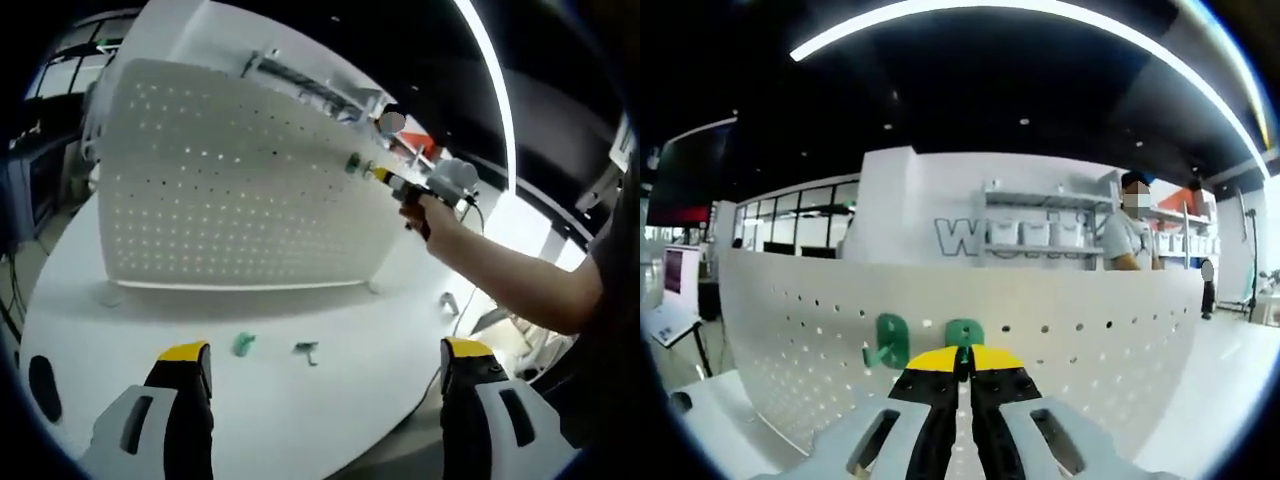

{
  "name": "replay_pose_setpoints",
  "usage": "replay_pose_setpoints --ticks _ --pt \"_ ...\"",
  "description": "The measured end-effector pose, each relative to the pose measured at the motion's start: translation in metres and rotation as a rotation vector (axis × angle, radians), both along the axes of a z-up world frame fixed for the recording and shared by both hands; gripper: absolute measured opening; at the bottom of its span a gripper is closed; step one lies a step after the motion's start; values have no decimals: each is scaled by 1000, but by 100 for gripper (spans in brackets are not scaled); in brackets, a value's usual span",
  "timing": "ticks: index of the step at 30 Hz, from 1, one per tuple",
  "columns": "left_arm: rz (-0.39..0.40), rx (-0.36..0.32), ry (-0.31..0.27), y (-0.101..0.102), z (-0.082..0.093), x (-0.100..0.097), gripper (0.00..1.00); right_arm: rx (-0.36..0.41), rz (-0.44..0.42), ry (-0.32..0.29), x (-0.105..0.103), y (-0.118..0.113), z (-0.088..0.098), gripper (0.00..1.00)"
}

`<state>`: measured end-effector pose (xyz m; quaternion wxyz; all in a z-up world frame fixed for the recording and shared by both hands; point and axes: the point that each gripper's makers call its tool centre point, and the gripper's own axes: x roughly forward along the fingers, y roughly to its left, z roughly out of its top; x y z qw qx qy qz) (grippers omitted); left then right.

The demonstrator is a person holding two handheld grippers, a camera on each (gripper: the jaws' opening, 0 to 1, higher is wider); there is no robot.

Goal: Insert the hook assembly into the mounting plate slot until the hook locks in place.

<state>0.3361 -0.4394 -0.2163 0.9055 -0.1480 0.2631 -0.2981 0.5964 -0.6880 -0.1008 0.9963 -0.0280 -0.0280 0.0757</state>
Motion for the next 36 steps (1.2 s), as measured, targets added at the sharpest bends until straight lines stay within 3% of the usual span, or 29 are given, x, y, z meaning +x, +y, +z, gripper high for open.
replay_pose_setpoints --ticks 14,29,36 --pt "6 1 -10 3 3 -2 96 -10 34 -29 -10 9 19 5" --pt "-1 9 0 4 1 -13 95 -31 41 -25 -34 8 26 6" --pt "-8 6 -1 1 2 -15 95 -45 54 -20 -56 2 27 8"
